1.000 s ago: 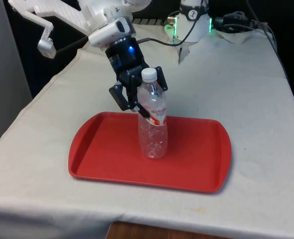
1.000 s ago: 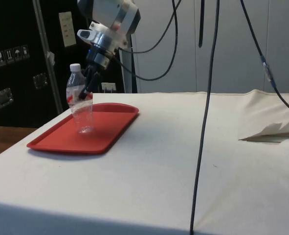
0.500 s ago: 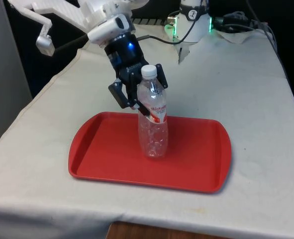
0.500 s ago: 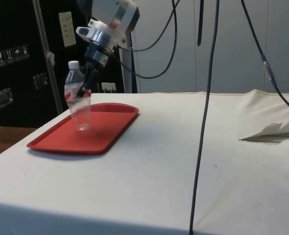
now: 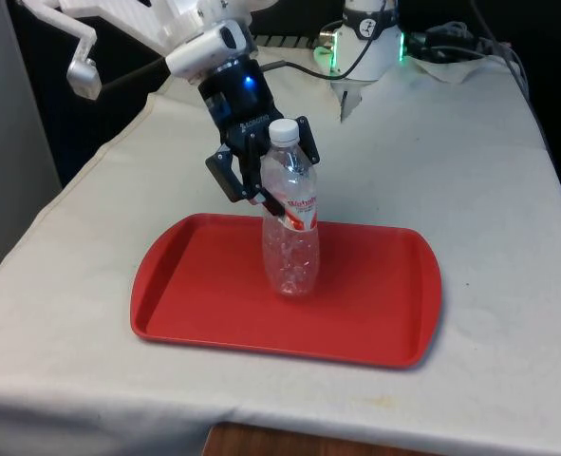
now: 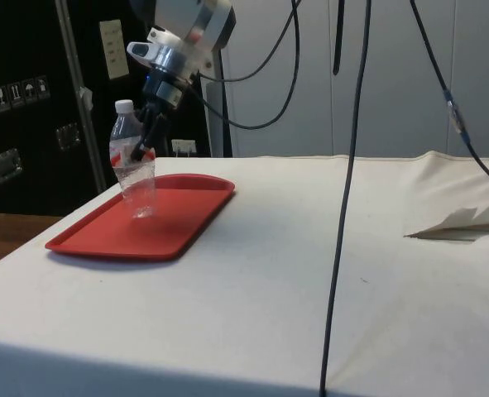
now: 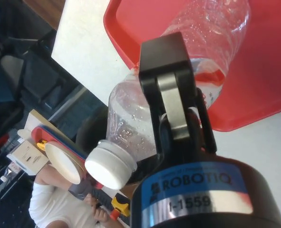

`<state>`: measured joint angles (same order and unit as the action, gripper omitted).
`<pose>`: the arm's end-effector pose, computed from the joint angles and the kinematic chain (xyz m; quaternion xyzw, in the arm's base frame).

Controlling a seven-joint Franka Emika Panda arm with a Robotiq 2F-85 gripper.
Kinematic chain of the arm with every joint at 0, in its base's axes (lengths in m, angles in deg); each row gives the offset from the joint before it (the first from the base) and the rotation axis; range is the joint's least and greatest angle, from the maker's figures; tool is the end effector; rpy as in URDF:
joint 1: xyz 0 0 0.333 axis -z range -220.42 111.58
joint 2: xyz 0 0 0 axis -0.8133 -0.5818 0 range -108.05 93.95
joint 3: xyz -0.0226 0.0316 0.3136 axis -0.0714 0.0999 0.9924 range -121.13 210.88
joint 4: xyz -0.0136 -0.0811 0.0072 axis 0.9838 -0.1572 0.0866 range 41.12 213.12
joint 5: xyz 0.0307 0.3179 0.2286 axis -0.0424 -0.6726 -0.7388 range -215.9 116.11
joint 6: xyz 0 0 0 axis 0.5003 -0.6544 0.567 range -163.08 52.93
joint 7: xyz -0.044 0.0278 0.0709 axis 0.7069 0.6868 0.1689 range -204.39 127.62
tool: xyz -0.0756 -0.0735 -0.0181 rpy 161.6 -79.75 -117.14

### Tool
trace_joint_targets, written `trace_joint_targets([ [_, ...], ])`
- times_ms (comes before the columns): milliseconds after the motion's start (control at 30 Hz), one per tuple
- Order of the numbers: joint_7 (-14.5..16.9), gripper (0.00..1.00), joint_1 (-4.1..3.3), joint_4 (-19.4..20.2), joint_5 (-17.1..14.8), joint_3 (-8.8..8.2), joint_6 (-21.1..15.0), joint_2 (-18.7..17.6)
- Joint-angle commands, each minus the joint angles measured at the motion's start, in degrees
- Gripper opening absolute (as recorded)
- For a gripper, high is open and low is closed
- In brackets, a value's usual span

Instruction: Place the bottle upright on the tray.

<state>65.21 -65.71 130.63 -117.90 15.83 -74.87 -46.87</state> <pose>0.6838 -0.1354 0.2572 -0.8652 -0.3975 -0.2750 0.1331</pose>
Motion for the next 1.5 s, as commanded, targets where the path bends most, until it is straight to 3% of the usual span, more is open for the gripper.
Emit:
trace_joint_targets([
  [0, -0.34, 0.34, -0.11, -0.06, 0.34, -0.17, 0.06, 0.00],
  [400, 0.86, 0.34, 0.40, -0.11, -1.32, 0.34, 0.57, -0.40],
  [433, 0.40, 0.34, 0.17, 0.06, -0.74, 0.11, 0.80, -0.29],
  [733, 2.01, 0.34, 0.34, -0.06, -2.81, 0.29, 0.57, -1.03],
  [1467, 1.72, 0.34, 0.23, 0.00, -2.46, 0.11, 0.92, -0.97],
])
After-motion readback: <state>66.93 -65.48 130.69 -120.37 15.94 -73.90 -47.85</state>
